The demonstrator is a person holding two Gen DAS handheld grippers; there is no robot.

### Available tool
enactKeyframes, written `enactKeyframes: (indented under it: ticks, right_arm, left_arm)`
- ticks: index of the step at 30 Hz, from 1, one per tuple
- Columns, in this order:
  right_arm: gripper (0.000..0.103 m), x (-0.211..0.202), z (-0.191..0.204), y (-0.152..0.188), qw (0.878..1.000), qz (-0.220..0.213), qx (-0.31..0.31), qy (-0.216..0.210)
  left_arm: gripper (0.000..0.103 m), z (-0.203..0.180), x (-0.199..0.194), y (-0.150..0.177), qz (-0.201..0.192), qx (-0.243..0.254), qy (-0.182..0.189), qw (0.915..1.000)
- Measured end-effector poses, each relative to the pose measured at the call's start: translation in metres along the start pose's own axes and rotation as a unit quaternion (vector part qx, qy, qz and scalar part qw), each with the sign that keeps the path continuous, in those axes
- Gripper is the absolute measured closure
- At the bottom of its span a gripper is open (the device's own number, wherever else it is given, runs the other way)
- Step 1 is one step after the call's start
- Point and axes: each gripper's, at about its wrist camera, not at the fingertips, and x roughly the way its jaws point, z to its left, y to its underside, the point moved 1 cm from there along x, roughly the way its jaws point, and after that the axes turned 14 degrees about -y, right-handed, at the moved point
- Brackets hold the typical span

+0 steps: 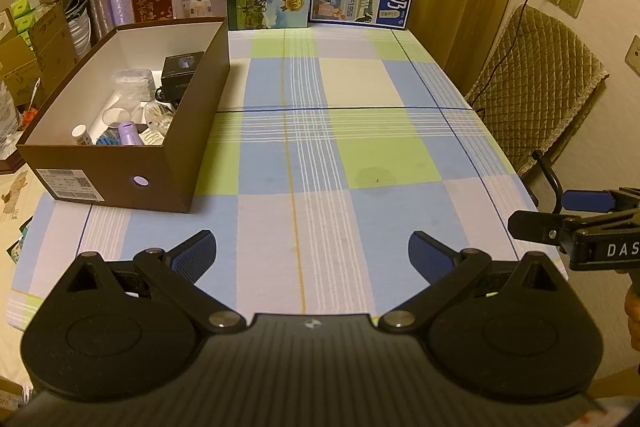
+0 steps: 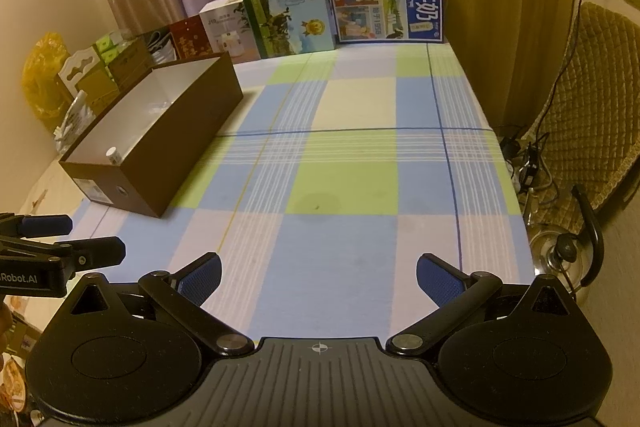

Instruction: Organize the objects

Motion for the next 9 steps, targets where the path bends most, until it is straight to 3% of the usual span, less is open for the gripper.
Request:
enactKeyframes:
  ticks: [9]
  right_arm:
    - [0.002,0.0021,-0.0028,-0.0016,1.000,0.002,0.000,-0.002]
  left_arm:
    - [0.002,-0.0014,0.0030,-0.0025,0.002,-0.001,-0.003,1.0000]
